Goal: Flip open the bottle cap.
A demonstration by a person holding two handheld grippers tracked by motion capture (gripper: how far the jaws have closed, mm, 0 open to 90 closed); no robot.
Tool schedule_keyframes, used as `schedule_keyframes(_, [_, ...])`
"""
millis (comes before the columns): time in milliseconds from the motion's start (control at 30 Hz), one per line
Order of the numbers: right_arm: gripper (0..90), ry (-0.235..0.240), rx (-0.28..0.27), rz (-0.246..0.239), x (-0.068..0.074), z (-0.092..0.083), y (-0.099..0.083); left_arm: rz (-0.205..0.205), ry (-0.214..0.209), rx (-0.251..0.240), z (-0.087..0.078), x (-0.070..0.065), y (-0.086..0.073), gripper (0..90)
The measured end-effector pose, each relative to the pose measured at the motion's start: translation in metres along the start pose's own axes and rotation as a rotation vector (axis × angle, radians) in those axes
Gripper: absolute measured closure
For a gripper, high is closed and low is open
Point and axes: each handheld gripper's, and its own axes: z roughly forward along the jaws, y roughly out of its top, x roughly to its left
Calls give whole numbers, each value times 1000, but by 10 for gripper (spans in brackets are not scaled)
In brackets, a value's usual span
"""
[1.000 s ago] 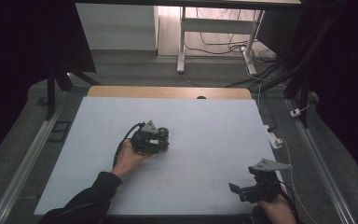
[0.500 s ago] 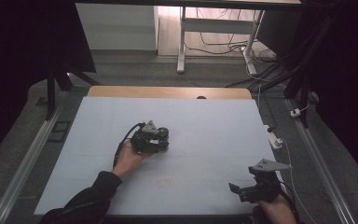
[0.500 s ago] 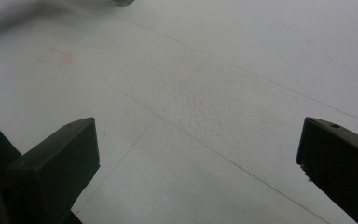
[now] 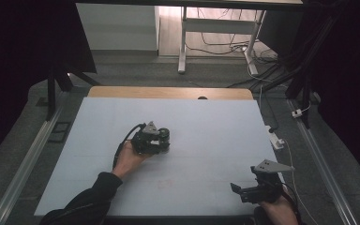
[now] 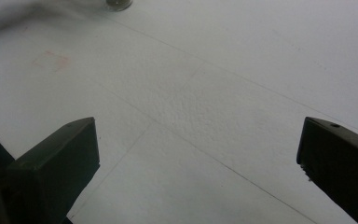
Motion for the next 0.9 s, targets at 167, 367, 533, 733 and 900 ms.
schedule_keyframes(167, [0, 41, -14, -1, 2, 0, 3, -1, 1, -1, 0, 0, 0, 536])
schedule_keyframes(367, [0, 76, -26, -16, 9, 2, 10, 3, -1, -12, 0, 0, -2, 536])
schedule_keyframes(533, [0, 94, -42, -33, 15, 5, 18, 5, -2, -15, 0, 0, -2, 536])
schedule_keyframes(733, [0, 131, -61, -47, 21, 11, 28, -2, 2, 0, 0, 0, -1, 536])
schedule_keyframes(900, [0, 163, -73, -70, 28, 17, 37, -10, 8, 4, 0, -1, 0, 536])
